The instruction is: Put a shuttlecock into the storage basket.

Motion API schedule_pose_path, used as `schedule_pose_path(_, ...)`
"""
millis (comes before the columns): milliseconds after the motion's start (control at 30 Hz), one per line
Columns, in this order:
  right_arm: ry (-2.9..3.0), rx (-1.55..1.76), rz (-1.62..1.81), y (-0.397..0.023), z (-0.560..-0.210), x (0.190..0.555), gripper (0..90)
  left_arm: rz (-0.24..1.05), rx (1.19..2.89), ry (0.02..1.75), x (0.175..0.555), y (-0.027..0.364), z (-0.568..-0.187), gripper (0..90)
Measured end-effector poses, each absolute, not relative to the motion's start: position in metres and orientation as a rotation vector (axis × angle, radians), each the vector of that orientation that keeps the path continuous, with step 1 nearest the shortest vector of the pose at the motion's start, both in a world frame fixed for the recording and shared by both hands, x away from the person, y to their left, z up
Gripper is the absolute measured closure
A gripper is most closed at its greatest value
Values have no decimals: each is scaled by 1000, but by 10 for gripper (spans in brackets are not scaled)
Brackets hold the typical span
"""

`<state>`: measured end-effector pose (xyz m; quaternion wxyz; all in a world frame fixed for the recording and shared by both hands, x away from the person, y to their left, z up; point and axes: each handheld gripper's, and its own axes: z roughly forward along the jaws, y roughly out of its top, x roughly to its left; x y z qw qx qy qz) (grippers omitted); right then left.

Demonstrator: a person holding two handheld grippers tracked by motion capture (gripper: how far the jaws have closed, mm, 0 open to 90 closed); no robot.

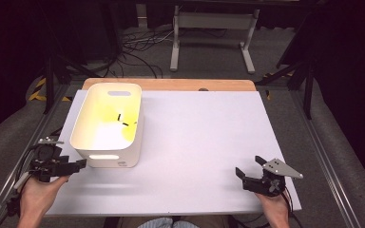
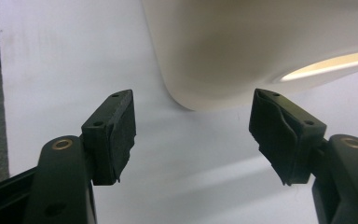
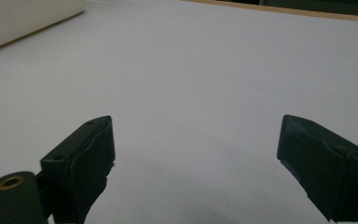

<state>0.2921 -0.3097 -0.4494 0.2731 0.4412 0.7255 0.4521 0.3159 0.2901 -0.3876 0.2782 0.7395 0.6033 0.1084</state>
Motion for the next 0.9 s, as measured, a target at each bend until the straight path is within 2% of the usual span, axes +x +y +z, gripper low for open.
schedule_pose_path(900,1956,1178,1222,-308,-449,292,116,305,1989,1510,304,273,-395,335)
